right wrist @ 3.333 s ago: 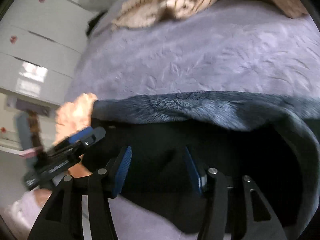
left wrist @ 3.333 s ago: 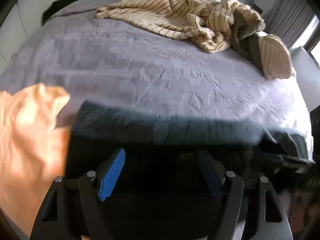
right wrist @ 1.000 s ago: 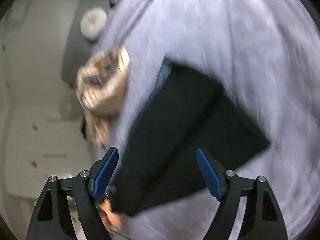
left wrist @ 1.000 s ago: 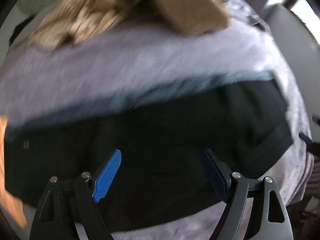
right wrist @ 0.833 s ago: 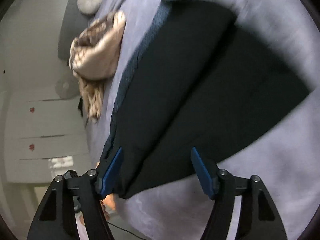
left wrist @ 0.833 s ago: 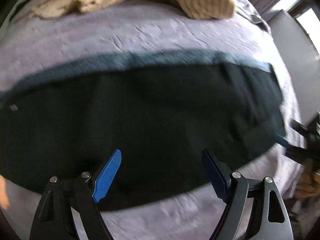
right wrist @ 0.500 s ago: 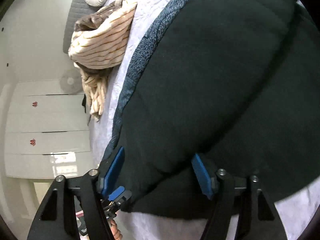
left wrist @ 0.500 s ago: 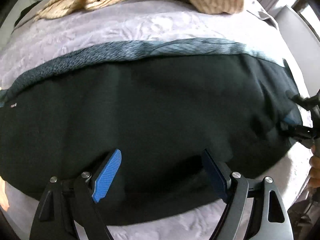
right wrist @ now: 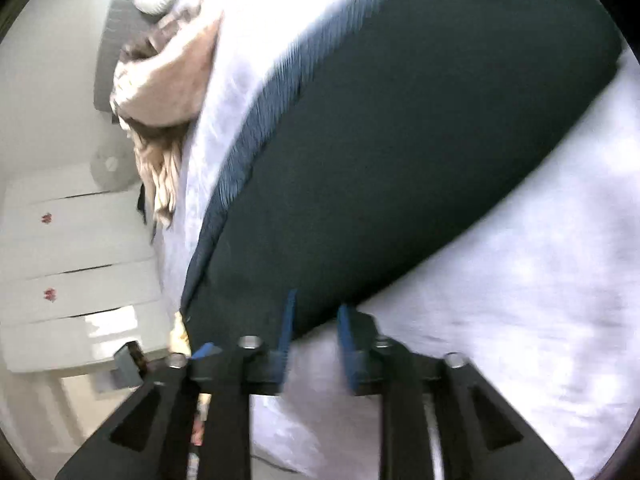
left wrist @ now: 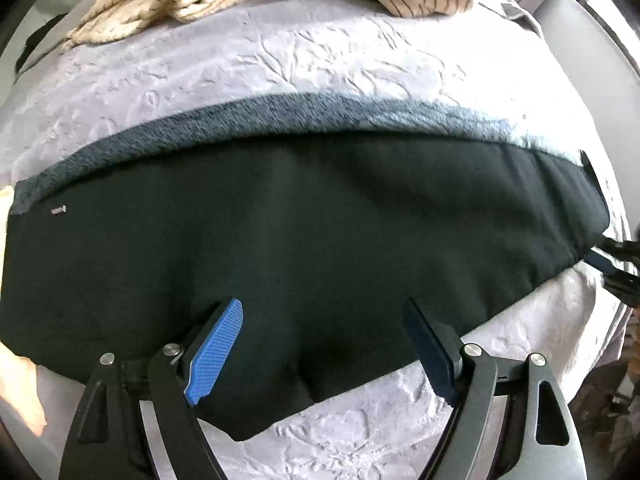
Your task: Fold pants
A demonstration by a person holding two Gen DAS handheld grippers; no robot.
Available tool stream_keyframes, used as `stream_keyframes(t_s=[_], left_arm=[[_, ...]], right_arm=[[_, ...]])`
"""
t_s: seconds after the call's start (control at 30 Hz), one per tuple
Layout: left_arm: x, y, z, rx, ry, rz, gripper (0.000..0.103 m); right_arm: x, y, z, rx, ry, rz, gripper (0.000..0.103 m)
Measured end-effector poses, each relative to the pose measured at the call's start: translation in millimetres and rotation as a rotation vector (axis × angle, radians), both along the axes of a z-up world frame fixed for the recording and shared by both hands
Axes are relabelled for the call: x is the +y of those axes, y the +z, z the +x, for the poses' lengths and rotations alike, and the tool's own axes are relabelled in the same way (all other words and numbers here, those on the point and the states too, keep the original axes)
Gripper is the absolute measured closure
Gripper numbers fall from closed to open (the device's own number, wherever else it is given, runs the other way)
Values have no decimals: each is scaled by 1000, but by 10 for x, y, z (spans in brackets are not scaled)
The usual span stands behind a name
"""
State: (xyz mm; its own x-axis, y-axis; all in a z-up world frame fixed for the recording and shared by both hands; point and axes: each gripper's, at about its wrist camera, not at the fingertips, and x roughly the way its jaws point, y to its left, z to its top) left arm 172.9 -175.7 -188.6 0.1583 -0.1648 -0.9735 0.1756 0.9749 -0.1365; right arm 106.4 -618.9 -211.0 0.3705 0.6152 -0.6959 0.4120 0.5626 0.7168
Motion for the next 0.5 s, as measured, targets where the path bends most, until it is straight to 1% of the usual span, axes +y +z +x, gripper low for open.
stream_keyframes(t_s=[0.03,0.07,0.1,0.13,0.17,0.2,0.23,0.27,0.3,0.33,0.37,0.4,0.43,0.47,0.5], left_arm=[[6,6,25,-6,9,-1,19],[4,32,25,-11,20,-1,19],[-2,18,100,-14,35,2,19],[-6,12,149,-18,48,4,19],[-24,-1,200,-25,62,5,19],[-30,-21,247,-29,67,12,19],[-53,-72,317,-30,64,35,19],[-98,-161,345,-22,44,83,19],[-152,-229,371,-15,30,123,19],[-182,-284,349,-6,20,165,19],[-188,-270,349,-4,16,174,19],[-189,-223,352,-10,18,166,19],[-190,-128,370,-25,27,138,19],[-198,-59,409,-42,34,111,20],[-228,31,468,-68,39,86,20]], right_arm=[[-132,123,-70,-27,-26,-66,53],[-262,202,-121,-40,-58,-118,51],[-408,237,-161,-45,-98,-169,52],[-611,282,-185,-42,-163,-205,53],[-754,287,-186,-44,-210,-202,63],[-851,272,-159,-54,-232,-189,73],[-945,267,-93,-60,-235,-201,73],[-968,270,-50,-51,-218,-239,74],[-972,224,32,-10,-176,-320,85],[-990,131,77,62,-141,-395,96],[-1046,67,44,123,-170,-397,103],[-1084,77,-5,141,-212,-379,103],[-1102,161,-77,144,-273,-364,98],[-1048,305,-95,105,-283,-382,94],[-968,401,-66,68,-259,-401,94]])
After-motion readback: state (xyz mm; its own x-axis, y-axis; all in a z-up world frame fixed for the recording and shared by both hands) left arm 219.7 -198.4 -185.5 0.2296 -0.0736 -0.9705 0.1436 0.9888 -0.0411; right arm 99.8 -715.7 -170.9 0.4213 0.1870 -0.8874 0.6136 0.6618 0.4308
